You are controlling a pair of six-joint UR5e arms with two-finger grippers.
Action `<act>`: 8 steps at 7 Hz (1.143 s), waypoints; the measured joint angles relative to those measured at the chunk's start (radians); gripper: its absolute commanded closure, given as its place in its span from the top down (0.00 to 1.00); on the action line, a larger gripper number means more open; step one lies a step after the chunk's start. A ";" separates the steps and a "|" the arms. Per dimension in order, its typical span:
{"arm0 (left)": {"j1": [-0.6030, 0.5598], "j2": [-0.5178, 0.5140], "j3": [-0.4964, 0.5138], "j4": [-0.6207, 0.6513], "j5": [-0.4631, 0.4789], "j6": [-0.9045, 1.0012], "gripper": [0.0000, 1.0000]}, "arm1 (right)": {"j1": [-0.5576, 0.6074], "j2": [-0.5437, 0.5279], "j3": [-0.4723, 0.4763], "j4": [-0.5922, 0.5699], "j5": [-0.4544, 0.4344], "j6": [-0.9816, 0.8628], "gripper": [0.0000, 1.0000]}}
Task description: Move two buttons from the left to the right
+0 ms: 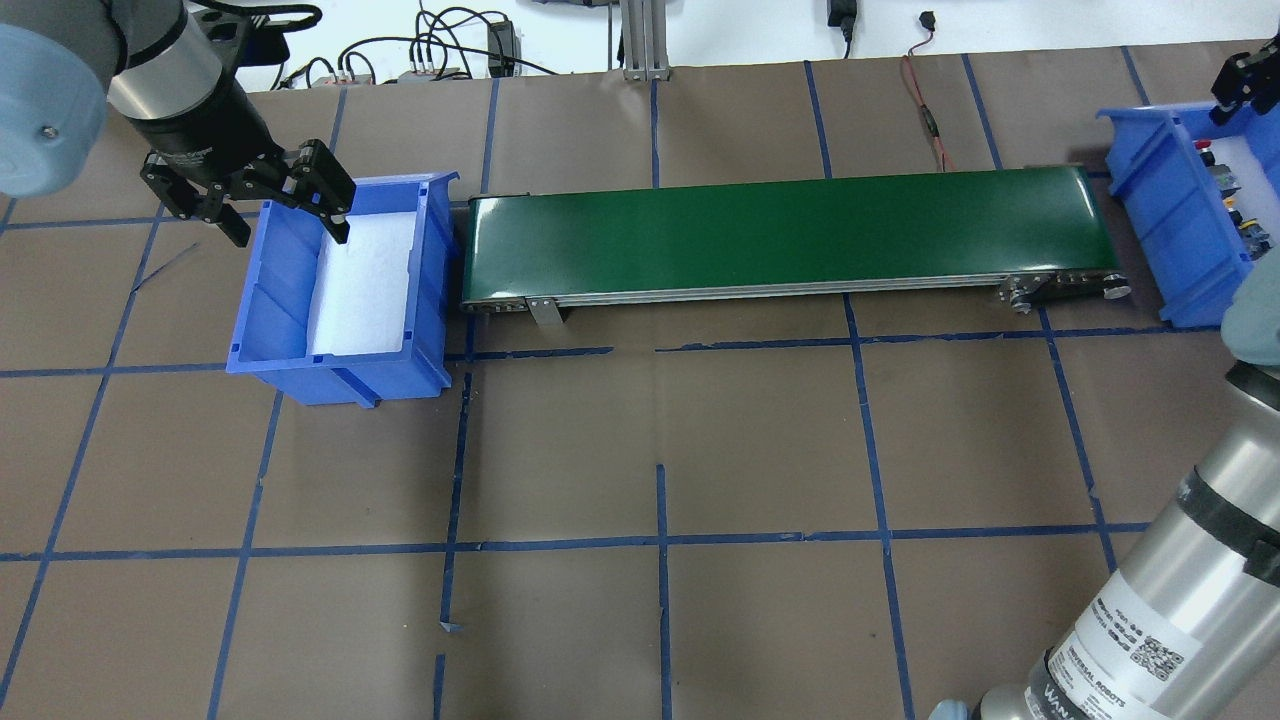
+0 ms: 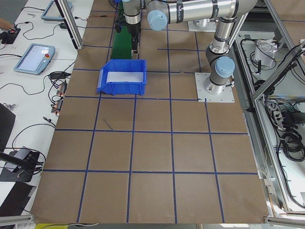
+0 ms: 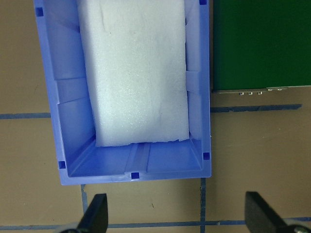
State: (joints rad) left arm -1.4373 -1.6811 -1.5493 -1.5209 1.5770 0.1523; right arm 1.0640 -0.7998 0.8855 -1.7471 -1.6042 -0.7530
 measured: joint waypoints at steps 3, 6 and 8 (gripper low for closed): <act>0.000 -0.001 0.000 0.002 0.000 0.000 1.00 | 0.153 -0.098 -0.004 0.108 -0.007 0.111 0.90; 0.000 0.000 0.000 0.001 0.000 0.000 1.00 | 0.288 -0.227 0.031 0.318 0.008 0.291 0.99; 0.000 0.000 -0.001 0.001 -0.001 0.000 1.00 | 0.333 -0.394 0.223 0.350 0.056 0.329 1.00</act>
State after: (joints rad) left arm -1.4373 -1.6812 -1.5503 -1.5201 1.5759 0.1526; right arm 1.3967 -1.1943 1.1088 -1.3966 -1.5486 -0.4238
